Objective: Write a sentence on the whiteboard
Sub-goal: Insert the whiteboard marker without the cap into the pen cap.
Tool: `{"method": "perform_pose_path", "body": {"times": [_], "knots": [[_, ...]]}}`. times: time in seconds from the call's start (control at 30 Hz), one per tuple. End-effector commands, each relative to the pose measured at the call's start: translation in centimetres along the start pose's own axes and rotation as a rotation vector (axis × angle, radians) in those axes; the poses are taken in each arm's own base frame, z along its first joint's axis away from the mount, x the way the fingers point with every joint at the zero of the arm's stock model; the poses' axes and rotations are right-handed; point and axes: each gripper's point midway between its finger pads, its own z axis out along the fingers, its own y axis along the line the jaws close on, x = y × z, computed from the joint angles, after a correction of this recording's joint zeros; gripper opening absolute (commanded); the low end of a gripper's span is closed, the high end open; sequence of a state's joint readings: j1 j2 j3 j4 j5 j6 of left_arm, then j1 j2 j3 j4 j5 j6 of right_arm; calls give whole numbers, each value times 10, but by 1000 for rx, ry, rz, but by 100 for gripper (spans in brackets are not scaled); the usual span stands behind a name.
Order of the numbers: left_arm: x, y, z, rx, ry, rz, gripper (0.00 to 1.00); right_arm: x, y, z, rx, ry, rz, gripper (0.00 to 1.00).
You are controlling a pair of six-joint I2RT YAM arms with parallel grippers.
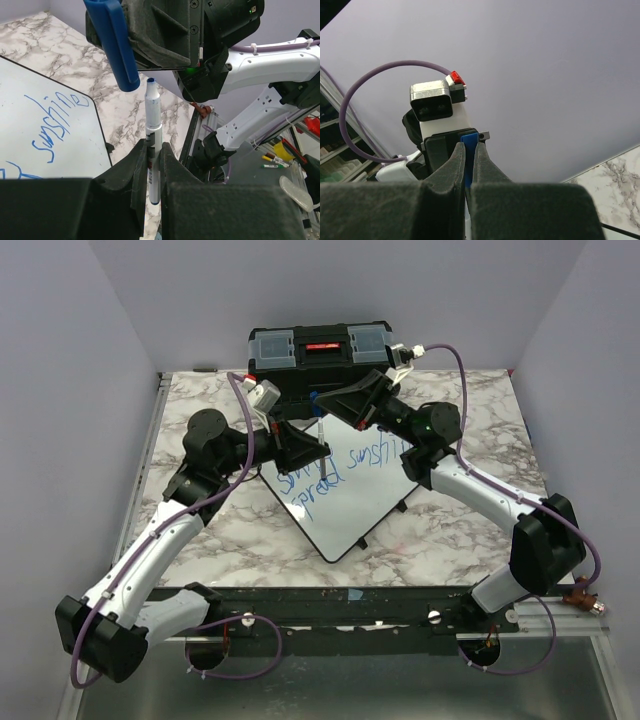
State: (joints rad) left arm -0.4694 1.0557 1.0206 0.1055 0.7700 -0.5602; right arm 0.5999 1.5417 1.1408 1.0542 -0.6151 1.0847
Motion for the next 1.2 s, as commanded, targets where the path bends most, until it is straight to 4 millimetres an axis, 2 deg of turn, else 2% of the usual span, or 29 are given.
{"method": "perform_pose_path", "body": {"times": [0.0, 0.97, 1.17], "knots": [[-7, -7, -4, -2, -22, 38, 0, 0, -1, -1, -17, 1, -2, 1], [9, 6, -7, -53, 4, 16, 0, -11, 6, 6, -32, -19, 8, 1], [6, 5, -8, -58, -5, 23, 0, -8, 4, 5, -30, -14, 13, 1]]}}
